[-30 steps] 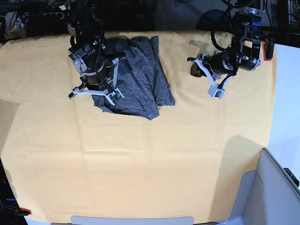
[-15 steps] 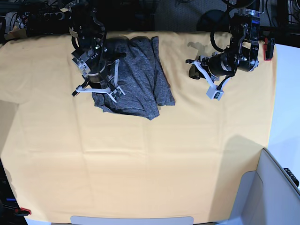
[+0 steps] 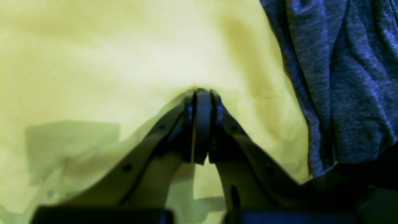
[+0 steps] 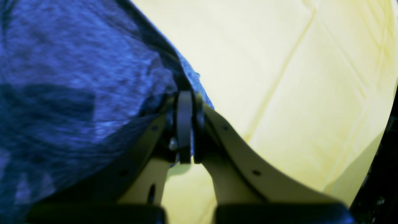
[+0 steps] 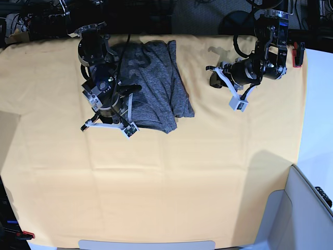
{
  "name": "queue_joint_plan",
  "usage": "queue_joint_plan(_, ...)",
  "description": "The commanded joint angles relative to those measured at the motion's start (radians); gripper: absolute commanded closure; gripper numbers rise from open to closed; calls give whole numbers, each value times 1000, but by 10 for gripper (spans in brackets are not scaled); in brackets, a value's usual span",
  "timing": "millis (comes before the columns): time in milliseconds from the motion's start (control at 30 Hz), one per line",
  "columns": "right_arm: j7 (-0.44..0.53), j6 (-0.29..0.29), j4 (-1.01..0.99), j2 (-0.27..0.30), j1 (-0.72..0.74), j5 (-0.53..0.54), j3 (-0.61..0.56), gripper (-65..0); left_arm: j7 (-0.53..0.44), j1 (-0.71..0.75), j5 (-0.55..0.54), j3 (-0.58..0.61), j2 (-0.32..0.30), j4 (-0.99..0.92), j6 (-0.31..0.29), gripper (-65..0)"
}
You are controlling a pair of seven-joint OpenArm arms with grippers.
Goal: Fold the T-shirt properly
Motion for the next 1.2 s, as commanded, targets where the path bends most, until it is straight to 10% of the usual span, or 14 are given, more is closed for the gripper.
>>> queue_joint_plan(0, 11, -4, 0, -2, 27, -8, 1, 0, 19, -1, 15, 0, -7, 5, 2, -3)
queue_joint_plan(633, 124, -110, 240, -34, -20, -11, 220, 0, -58, 87, 9, -334, -20, 302, 1, -2)
queue_joint_plan(1167, 216, -109, 300, -27, -422, -11, 369, 0, -60, 424, -166, -693, 67, 380, -4, -2)
